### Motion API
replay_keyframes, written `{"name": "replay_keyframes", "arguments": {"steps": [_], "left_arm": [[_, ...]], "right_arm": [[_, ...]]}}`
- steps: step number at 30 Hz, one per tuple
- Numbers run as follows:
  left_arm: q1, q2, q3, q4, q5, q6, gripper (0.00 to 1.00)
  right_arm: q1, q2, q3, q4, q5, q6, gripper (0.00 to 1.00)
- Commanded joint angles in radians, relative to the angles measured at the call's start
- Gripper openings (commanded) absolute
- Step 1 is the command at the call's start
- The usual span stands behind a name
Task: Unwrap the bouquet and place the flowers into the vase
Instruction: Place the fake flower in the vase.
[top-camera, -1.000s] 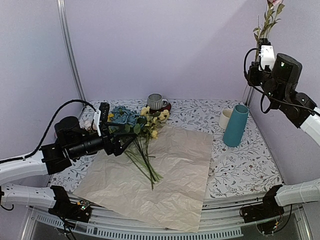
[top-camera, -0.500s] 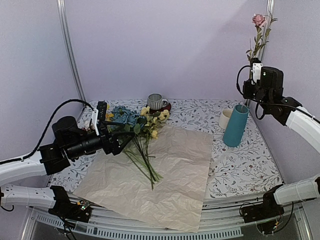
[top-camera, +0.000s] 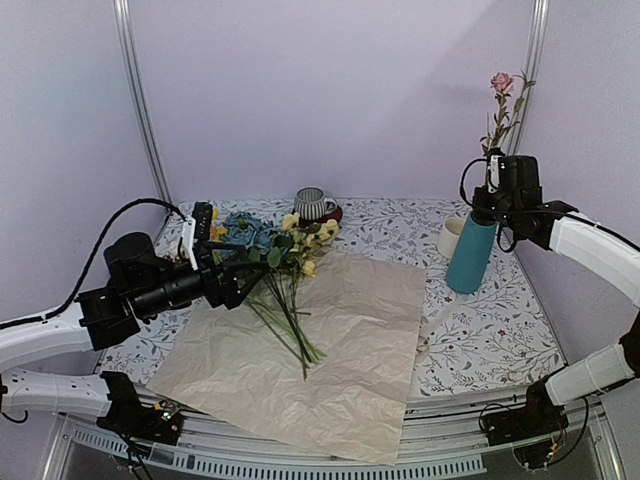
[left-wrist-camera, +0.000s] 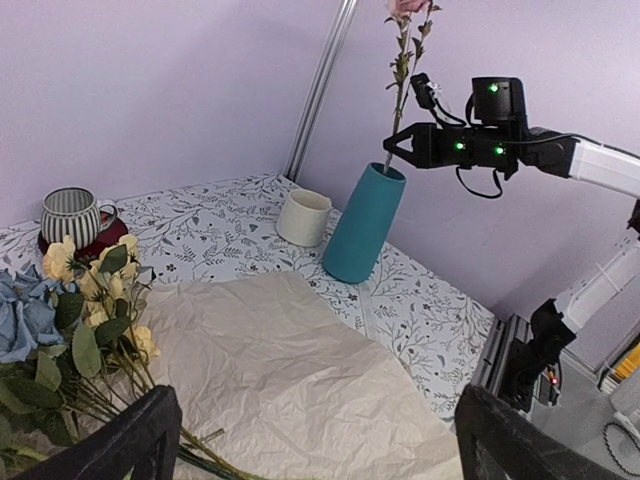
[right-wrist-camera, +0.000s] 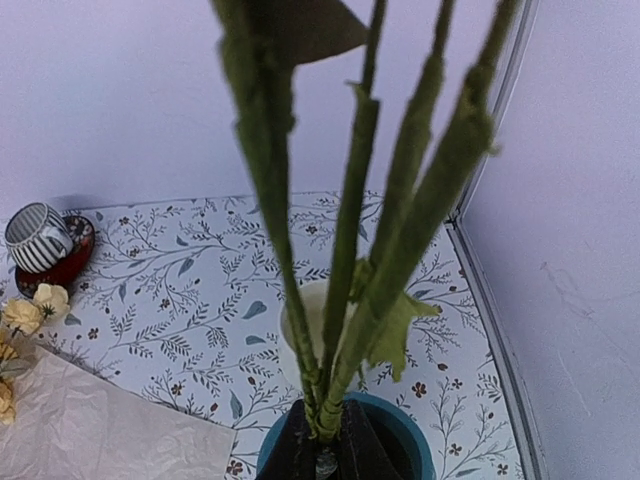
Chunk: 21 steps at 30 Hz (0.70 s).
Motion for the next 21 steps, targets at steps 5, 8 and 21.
{"name": "replay_keyframes", "arguments": {"steps": [5,8,21], "left_arm": [[0.003,0.001,-0.017,-0.007,-0.005,0.008,0.98],[0.005,0.001,-0.017,-0.010,-0.008,0.011,0.98],[0.006,0.000,-0.028,-0.041,-0.105,0.003,0.98]], "right_arm": [[-0.009,0.052,0.010,-0.047,-0.015,0.045,0.16],[-0.009,0.060,0.030,-0.071,-0.021,0.044,0.47],[-0.009,-0.047,0.046,-0.184,-0.041,0.047,0.84]]}}
